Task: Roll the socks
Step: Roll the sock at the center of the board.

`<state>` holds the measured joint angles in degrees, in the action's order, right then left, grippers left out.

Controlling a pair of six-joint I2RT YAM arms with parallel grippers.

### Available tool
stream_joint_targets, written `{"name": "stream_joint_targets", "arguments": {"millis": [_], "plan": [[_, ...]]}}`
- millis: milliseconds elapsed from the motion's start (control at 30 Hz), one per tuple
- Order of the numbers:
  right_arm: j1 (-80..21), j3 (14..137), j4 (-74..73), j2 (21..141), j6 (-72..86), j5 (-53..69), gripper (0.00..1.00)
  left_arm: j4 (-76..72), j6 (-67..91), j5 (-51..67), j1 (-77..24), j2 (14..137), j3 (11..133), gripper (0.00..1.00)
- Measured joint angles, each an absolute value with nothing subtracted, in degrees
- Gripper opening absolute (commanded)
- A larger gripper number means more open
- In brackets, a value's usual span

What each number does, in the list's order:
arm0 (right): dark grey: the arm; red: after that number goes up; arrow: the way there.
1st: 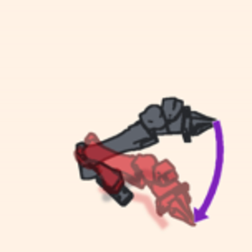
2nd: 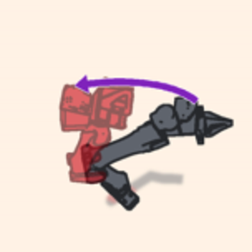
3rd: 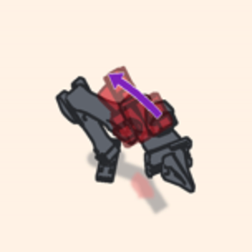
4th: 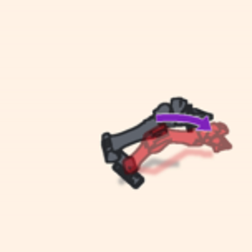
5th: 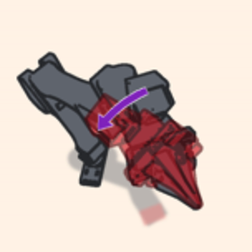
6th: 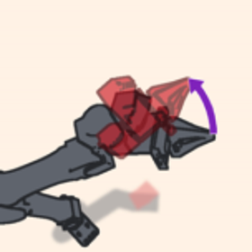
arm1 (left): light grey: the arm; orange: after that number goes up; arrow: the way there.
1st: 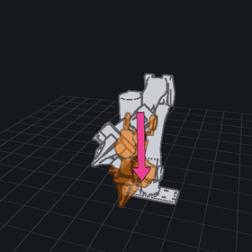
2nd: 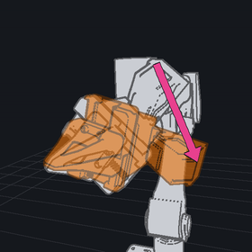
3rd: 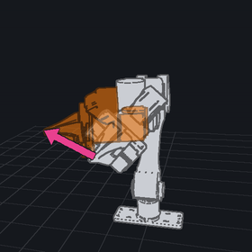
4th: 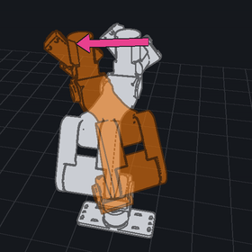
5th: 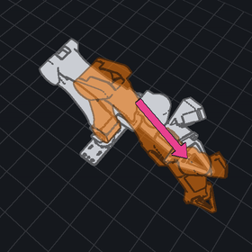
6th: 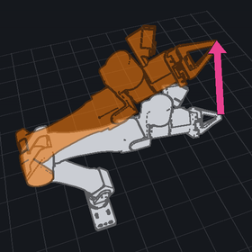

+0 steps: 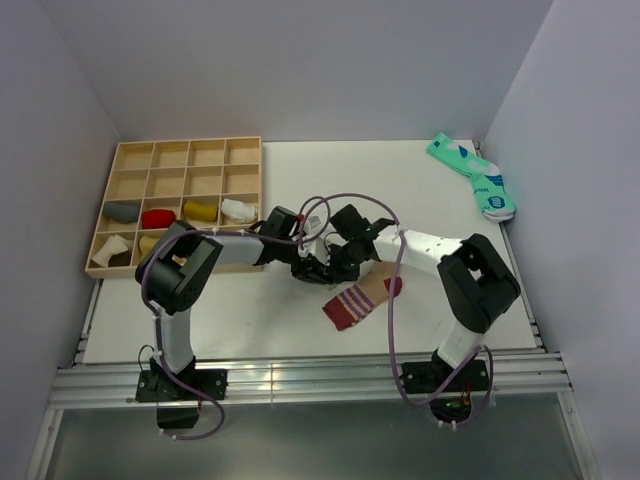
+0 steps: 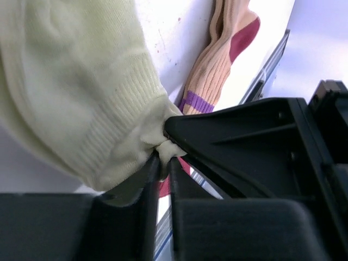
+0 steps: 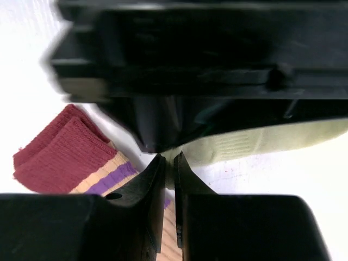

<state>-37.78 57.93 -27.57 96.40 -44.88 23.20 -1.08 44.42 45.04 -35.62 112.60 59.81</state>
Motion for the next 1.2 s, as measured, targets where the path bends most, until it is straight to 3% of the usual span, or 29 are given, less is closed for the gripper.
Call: {"name": "stream_joint_targets", "arguments": {"millis": [700, 967, 1200], "plan": [[-35.5, 70.3, -41.9, 108.4, -33.5, 42.2, 0.02, -13.8, 56.8, 19.7, -36.9, 91.6, 36.8, 0.34], [-32.1, 72.9, -44.8, 113.0, -27.7, 47.6, 0.00, -13.6, 49.8, 2.2, -44.0, 84.7, 35.8, 0.37], [-25.9, 76.0, -47.3, 116.9, -24.8, 50.6, 0.00, -23.3, 40.3, -5.7, -49.2, 82.9, 29.3, 0.39]]}}
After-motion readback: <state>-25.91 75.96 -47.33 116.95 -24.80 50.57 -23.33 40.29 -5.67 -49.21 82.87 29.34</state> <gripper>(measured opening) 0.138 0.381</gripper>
